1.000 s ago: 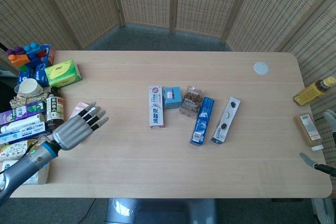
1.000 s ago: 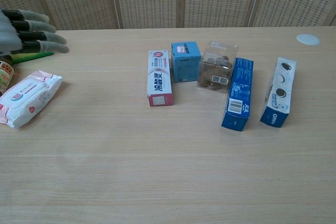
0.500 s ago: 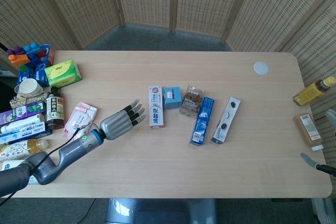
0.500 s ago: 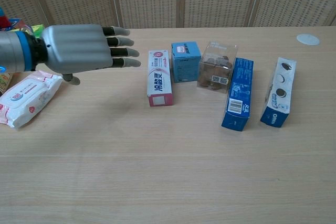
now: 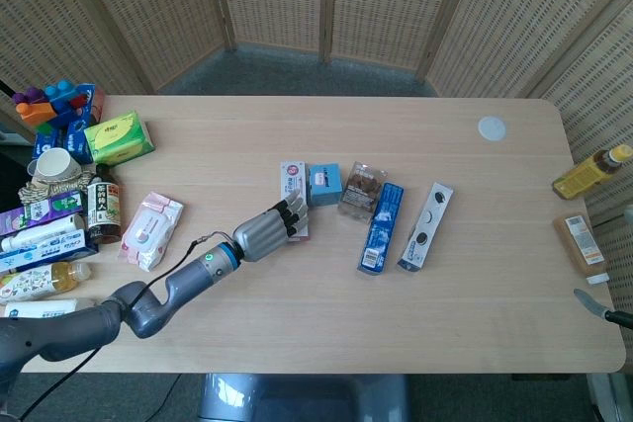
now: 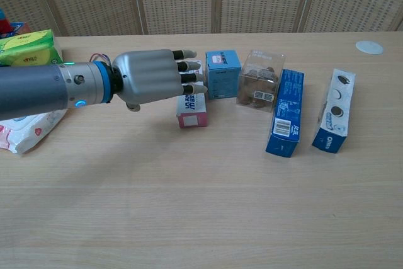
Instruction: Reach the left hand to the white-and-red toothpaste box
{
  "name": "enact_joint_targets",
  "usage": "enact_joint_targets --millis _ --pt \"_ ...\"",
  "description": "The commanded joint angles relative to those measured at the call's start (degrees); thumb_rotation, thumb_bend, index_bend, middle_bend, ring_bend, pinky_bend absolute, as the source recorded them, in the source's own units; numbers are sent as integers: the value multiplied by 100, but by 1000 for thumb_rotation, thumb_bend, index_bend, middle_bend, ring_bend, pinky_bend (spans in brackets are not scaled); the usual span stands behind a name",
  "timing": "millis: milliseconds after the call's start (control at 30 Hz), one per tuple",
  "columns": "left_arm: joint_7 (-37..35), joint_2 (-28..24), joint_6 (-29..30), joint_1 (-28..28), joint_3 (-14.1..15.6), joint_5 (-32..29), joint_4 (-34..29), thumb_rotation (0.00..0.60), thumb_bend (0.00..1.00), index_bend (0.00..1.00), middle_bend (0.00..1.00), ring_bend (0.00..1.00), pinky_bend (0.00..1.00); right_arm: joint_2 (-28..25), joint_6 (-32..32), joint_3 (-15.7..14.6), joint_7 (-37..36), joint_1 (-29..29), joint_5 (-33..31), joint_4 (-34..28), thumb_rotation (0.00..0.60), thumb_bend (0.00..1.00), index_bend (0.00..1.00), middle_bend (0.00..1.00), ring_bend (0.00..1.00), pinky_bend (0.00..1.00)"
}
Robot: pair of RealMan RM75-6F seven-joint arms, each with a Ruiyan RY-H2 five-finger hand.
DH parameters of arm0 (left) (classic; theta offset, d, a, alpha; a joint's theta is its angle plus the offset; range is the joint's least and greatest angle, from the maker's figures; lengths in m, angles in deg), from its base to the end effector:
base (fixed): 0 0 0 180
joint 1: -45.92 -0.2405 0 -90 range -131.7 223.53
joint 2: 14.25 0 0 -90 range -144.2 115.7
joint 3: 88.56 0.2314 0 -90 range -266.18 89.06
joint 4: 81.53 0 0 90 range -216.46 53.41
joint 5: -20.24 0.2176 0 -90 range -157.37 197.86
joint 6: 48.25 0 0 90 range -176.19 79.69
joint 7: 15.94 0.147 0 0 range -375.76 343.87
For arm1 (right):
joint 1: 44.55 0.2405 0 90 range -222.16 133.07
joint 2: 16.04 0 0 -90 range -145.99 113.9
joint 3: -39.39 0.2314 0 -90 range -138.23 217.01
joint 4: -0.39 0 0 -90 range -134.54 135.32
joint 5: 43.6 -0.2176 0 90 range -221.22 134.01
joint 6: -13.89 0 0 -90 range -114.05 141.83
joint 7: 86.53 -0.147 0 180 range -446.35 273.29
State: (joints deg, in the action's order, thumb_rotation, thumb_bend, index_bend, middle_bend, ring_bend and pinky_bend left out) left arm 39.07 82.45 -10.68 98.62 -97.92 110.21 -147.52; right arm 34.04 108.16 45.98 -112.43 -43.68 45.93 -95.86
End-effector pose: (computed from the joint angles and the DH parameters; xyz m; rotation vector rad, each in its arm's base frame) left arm -0.0910 0.3473 -0.0870 -2.2726 0.4252 -0.4175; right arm -0.2788 -0.1735 0.2316 1.2282 -0.9367 1.2633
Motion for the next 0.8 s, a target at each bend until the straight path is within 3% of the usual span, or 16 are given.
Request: enact_joint_targets --millis 33,467,533,600,633,667,733,800 --pt "135 460 -20 199 8 -206 521 600 0 0 0 0 0 -10 -13 6 -39 4 -20 19 600 0 0 0 0 0" --pt "-231 1406 162 440 142 -472 1568 600 0 0 0 0 6 -40 -5 1 -198 -3 -15 59 600 0 0 0 0 0" --pt "-216 1479 191 455 151 -519 1669 600 0 0 0 0 60 -48 -8 -1 -231 -4 -16 62 600 0 0 0 0 0" --pt "-203 1540 277 436 156 -556 1740 600 0 2 0 7 199 -52 3 -2 -243 -8 -7 66 600 0 0 0 0 0" --pt "-235 1565 368 431 197 -512 1770 600 0 42 22 64 298 -54 13 -4 -251 -11 4 65 600 0 0 0 0 0" --pt "-290 1573 427 430 241 -462 1796 600 0 149 113 183 406 -55 19 -7 -256 -12 13 64 600 0 0 0 0 0" --pt "-421 1591 528 420 331 -380 1861 600 0 349 299 378 513 -54 31 -11 -259 -14 32 62 600 0 0 0 0 0" --pt "-557 1608 640 420 407 -291 1916 600 0 495 442 506 590 -53 38 -14 -252 -15 43 61 600 0 0 0 0 0"
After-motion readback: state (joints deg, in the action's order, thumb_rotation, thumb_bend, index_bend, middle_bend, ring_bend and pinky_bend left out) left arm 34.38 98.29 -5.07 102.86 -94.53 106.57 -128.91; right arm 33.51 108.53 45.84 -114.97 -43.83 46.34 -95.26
